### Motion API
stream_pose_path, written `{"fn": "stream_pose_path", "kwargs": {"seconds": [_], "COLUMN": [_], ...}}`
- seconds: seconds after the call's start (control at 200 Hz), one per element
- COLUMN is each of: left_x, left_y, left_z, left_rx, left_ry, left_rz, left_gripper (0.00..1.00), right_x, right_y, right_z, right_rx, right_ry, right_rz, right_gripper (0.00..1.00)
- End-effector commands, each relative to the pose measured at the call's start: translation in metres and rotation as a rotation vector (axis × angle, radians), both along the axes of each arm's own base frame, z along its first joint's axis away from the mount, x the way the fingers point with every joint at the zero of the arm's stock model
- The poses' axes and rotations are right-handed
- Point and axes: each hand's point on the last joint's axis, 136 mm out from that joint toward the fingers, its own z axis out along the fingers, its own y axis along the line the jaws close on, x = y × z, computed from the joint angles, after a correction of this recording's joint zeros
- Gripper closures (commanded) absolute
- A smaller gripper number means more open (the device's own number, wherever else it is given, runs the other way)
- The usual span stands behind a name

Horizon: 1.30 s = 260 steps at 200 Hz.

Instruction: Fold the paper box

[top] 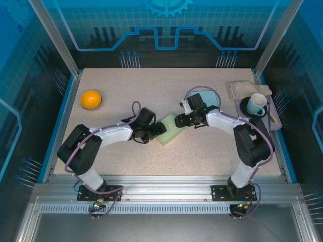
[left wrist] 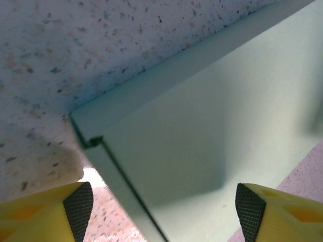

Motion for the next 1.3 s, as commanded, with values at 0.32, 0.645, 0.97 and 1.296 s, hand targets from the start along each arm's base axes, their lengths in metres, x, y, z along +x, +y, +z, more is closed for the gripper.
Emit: {"fn": "stream_pose_path", "kwargs": {"seconds": [0.32,0.645,0.97,1.296], "left_x": [0.105,0.185,0.222,0.222], "left_y": [0.001,0.004,0.014,0.055], "left_z": [0.010,-0.003,0.001,0.070], "left_rx": [0.012,0.044,0.088,0.144], "left_ry": [-0.078,-0.157,-0.193,-0.282], "left_rz": [0.015,-0.054,-0.045,-0.006], "left_gripper": [0.40,0.37,0.33,0.20], "right_x": [0.037,0.096,0.124,0.127], "right_y": [0.020,0.027,0.032,0.018], "right_z": [-0.002,-0.011,0.001,0.073], "right_rx": [0.111,0.105,0.091,0.065], "right_ry": [0.001,-0.046,-0.110,-0.220], "right_rz": [-0.168,-0.294,-0.295,-0.244], "right_gripper": [0.62,0.59,0.49,0.41]}}
